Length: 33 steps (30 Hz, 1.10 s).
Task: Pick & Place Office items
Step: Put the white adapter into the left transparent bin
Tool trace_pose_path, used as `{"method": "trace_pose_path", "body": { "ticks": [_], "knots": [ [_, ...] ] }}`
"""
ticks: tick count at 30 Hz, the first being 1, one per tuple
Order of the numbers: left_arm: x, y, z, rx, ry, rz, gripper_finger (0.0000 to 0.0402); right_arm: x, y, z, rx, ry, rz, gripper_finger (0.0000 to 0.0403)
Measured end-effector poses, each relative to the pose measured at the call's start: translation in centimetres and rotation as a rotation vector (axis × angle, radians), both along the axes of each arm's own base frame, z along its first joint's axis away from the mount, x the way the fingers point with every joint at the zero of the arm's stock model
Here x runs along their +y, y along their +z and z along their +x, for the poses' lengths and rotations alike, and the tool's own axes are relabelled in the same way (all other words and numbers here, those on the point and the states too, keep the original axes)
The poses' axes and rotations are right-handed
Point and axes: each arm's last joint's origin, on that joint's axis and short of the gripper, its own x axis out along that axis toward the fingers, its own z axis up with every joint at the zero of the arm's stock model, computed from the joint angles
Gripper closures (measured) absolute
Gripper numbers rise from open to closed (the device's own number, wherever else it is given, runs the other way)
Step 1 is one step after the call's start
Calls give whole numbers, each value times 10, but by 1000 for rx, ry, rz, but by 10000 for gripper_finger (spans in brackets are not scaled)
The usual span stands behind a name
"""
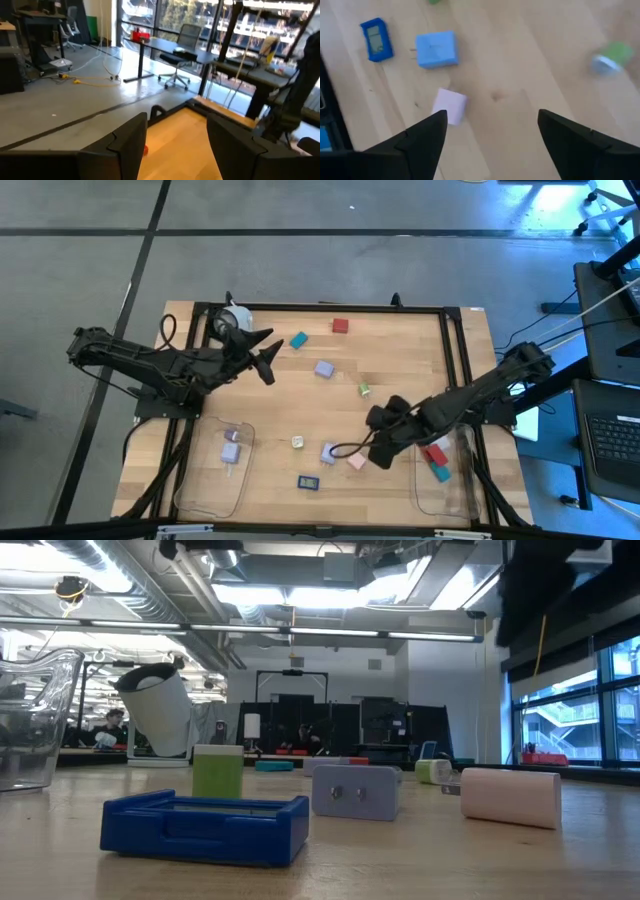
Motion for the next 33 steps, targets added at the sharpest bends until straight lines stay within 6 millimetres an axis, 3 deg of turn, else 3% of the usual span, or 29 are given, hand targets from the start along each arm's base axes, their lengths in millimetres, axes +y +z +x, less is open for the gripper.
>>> {"method": "trace_pose_path", "body": {
  "ticks": [8, 16, 25, 33],
  "knots": [
    [-3, 1, 2, -109, -118, -143, 197, 24, -42, 36, -18, 113, 84, 87],
    [-6, 0, 4, -166, -211, -255, 197, 31, -85, 48, 61, -8, 66, 87],
    [-6, 1, 4, -183, -223, -284, 198, 33, -112, 52, 123, -39, 32, 92],
    [-6, 0, 4, -182, -228, -285, 199, 33, -123, 53, 160, -62, 21, 156]
  ]
}}
